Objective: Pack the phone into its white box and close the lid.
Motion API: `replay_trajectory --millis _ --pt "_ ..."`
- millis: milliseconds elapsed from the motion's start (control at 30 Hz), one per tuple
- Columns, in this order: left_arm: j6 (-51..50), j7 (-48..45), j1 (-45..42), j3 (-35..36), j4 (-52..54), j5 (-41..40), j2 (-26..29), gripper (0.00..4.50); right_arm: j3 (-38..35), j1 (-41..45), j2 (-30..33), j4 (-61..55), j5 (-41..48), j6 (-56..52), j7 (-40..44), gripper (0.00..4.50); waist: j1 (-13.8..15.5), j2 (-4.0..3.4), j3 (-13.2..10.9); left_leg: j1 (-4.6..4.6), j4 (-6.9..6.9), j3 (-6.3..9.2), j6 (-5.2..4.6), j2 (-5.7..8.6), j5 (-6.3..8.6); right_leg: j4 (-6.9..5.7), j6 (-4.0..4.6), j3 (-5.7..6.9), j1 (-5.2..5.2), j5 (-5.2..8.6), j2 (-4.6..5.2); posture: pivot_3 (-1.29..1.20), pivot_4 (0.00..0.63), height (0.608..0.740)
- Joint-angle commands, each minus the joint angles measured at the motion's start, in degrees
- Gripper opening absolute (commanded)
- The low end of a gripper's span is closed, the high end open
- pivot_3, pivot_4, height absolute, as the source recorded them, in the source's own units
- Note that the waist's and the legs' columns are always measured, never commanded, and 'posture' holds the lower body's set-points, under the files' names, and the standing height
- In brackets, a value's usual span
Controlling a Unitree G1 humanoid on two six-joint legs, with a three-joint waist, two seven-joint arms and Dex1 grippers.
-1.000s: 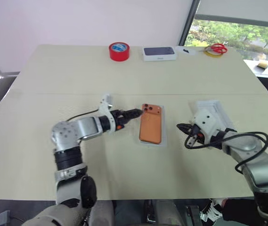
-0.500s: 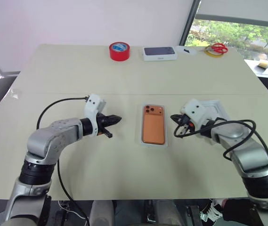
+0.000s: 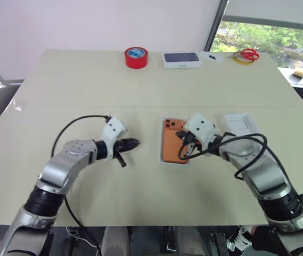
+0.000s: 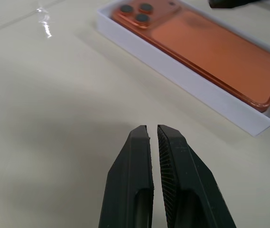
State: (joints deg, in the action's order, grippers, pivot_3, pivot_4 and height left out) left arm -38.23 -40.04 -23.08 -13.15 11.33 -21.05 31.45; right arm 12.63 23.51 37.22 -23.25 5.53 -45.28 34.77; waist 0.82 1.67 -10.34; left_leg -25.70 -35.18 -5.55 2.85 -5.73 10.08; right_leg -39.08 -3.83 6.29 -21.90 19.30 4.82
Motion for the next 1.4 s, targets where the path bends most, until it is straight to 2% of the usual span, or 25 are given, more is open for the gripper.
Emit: replay_trajectory --millis 33,100,233,400,533,800,1000,1200,1400 --pt "1.3 1.8 -2.8 -3.9 0.4 4.6 -2.3 0.38 -0.2 -1.9 5.2 -1.1 -4.2 1.2 0.0 0.00 0.1 0.00 0.0 -0.02 -0.01 0.00 0.00 0.00 0.00 0.00 0.00 0.00 0.00 0.00 0.00 0.00 0.150 0.730" --pt "0.5 2.7 -4.4 -6.1 -1.1 6.8 -4.2 0.38 1.2 -3.2 7.0 -0.9 -5.8 2.3 0.3 0.00 0.0 0.00 0.0 -0.02 -0.03 -0.02 0.00 0.00 0.00 0.00 0.00 0.00 0.00 0.00 0.00 0.00 0.150 0.730" --pt "1.4 2.5 -7.2 -11.0 -3.9 11.7 -6.4 0.38 3.3 -4.4 6.0 -0.7 -6.3 1.8 1.0 0.00 -0.5 -0.03 0.0 0.05 0.00 -0.02 -0.01 -0.04 0.00 -0.06 0.00 -0.08 -0.03 0.00 -0.10 0.00 0.150 0.730" --pt "0.0 -0.5 -9.6 -12.9 -5.1 12.1 -8.6 0.38 4.4 -4.2 3.6 -1.8 -5.4 1.1 1.9 0.00 -0.1 -0.03 0.0 0.05 -0.06 -0.05 -0.01 -0.04 -0.01 -0.11 0.00 -0.10 -0.05 0.00 -0.09 0.00 0.150 0.730" --pt "-0.4 -3.5 -11.5 -14.3 -6.6 11.9 -10.4 0.38 3.9 -5.2 4.2 -3.5 -5.2 0.3 3.3 0.00 0.0 -0.04 0.0 0.05 -0.07 -0.04 -0.01 -0.04 0.00 -0.11 0.00 -0.10 -0.02 0.00 -0.08 0.00 0.150 0.730" --pt "0.9 -8.8 -15.3 -18.3 -12.2 13.3 -16.9 0.38 -1.8 -12.4 11.0 -9.5 -3.0 -0.4 8.5 0.00 1.7 -0.07 0.1 0.03 -0.17 -0.07 -0.05 0.01 0.02 -0.04 -0.02 -0.09 0.05 0.01 -0.03 0.00 0.150 0.730" --pt "0.7 -14.5 -18.3 -21.4 -15.1 13.0 -23.1 0.38 -9.4 -21.0 16.2 -13.3 -1.5 -0.4 10.9 0.00 2.0 -0.09 0.1 0.01 -0.40 -0.05 -0.23 0.02 0.14 0.01 -0.08 -0.07 0.19 0.05 0.00 0.00 0.150 0.730" --pt "0.8 -17.3 -18.9 -22.0 -16.3 13.6 -25.2 0.38 -14.6 -26.8 17.9 -14.2 -1.3 0.0 11.8 0.00 1.4 -0.16 0.1 0.04 -0.49 0.03 -0.30 0.01 0.18 0.00 -0.09 -0.06 0.25 0.05 -0.03 0.00 0.150 0.730" --pt "1.8 -16.4 -19.5 -20.5 -18.9 14.8 -26.2 0.38 -16.5 -29.0 18.1 -13.5 -1.8 1.0 12.4 0.00 1.4 -0.19 0.1 0.04 -0.52 0.05 -0.31 0.01 0.18 -0.01 -0.09 -0.06 0.26 0.05 -0.04 0.00 0.150 0.730"
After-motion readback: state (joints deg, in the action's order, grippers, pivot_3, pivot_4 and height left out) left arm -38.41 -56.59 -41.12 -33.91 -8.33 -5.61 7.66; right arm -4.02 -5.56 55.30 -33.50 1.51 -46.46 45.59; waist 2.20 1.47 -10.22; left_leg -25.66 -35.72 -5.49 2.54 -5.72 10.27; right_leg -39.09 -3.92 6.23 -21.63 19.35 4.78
